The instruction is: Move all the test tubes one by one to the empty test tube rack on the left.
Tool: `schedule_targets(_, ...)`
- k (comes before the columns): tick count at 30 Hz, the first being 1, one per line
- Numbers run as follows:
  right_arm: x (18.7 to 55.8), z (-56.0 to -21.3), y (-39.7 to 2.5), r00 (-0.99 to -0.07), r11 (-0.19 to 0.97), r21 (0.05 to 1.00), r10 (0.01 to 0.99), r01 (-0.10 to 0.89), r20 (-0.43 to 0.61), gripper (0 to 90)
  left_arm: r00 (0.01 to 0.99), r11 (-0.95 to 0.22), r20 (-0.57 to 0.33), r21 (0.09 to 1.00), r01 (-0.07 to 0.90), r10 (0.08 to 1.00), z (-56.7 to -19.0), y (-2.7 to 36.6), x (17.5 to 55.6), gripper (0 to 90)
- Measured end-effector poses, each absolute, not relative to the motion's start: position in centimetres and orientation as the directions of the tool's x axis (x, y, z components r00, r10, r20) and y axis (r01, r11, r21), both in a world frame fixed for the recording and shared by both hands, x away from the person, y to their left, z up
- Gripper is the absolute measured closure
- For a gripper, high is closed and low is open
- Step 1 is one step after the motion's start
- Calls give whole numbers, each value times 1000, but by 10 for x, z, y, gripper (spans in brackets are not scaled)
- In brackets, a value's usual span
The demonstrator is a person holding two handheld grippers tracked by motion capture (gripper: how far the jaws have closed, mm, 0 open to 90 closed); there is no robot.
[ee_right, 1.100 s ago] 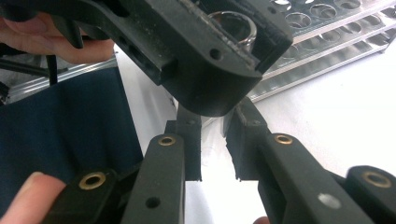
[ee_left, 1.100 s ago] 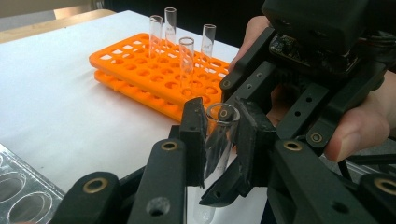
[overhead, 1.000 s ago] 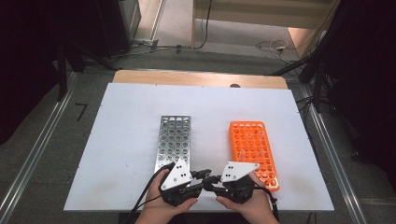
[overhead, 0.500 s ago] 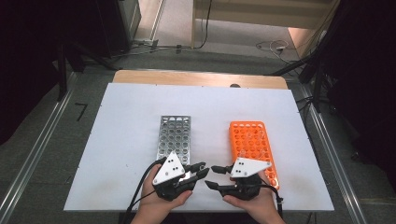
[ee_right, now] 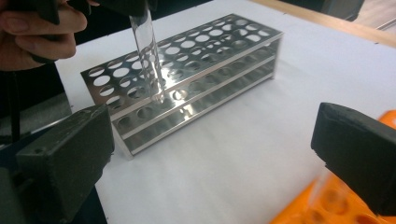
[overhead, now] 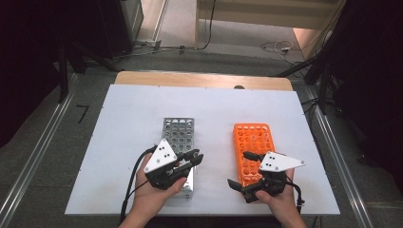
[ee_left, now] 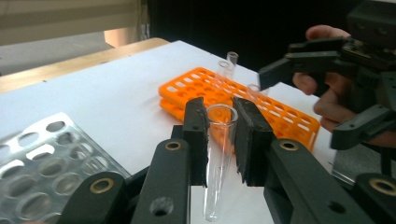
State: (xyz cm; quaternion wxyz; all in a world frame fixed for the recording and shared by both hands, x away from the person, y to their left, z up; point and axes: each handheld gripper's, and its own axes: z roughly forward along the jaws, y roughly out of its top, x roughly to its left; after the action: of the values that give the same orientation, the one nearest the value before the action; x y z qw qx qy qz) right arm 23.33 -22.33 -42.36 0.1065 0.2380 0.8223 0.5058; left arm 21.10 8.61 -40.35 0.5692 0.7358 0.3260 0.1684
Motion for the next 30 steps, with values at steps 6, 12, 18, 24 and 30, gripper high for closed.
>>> schedule_targets(6, 235, -419, -247, -837, 335, 897, 544, 288, 66, 0, 714, -118, -124, 953, 279, 689, -394, 93, 225, 747)
schedule_targets(12, 238, -419, -272, -813, 301, 905, 577, 300, 77, 0, 697, -104, -125, 955, 277, 706, -385, 100, 240, 747)
schedule_targets(18, 243, -424, -288, -790, 279, 905, 605, 322, 95, 0, 685, -93, -129, 956, 278, 717, -379, 104, 253, 747)
schedule_targets(24, 246, -427, -298, -777, 265, 905, 622, 332, 102, 0, 666, -86, -130, 956, 282, 735, -379, 108, 270, 747)
schedule_targets(30, 247, -429, -305, -769, 262, 902, 630, 342, 109, 0, 648, -74, -134, 956, 284, 750, -381, 110, 288, 747)
